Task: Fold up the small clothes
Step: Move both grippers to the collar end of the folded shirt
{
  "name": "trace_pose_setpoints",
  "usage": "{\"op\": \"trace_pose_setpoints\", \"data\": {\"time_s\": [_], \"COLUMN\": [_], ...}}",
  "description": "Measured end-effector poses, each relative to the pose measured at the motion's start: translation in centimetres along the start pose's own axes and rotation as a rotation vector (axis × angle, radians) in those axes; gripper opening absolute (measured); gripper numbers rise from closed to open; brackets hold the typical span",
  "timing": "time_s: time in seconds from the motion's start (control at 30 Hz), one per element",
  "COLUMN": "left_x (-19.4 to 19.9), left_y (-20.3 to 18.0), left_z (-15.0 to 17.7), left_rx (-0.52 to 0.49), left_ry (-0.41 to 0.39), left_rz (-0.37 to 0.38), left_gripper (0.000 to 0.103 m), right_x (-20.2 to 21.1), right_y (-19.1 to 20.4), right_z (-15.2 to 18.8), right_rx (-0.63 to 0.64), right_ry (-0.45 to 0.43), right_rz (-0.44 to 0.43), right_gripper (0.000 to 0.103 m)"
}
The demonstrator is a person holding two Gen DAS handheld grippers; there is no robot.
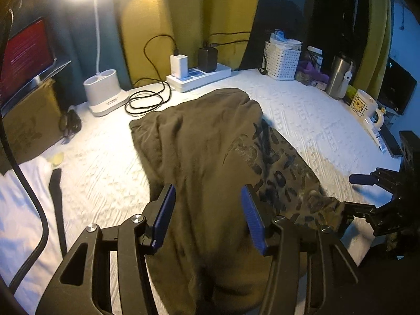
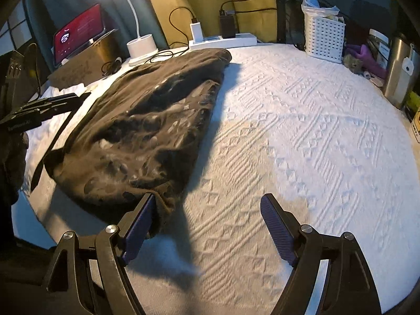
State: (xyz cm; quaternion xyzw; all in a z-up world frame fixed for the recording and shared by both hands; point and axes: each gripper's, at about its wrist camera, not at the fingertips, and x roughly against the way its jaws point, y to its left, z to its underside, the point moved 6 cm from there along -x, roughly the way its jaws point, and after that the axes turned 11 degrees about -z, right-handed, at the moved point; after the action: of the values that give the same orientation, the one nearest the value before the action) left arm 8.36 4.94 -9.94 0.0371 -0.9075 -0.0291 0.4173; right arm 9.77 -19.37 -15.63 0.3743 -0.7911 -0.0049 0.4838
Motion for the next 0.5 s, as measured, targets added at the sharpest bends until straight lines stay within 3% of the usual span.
{"op": "trace_pose_setpoints", "data": {"time_s": [0.33,0.5], "left_x": [-1.7,-2.3], "left_y": [-0.2,0.0], "left_z": [-2.1,-3.3], "left_rx": [-0.009,-0.011], "left_ry": [0.013,0.007], "left_rz": [-0.007,-0.008], "left_gripper": [0.052,0.052], "right_x": [0.4,2.3], "right_y": [-0.2,-0.3], "right_z": [-2.7,-4.8], "right_rx": [0.001,0.026], "right_ry": [-0.002,-0.041], "right_rz": [-0.032,0.000], "right_gripper": [0.083,0.083]}}
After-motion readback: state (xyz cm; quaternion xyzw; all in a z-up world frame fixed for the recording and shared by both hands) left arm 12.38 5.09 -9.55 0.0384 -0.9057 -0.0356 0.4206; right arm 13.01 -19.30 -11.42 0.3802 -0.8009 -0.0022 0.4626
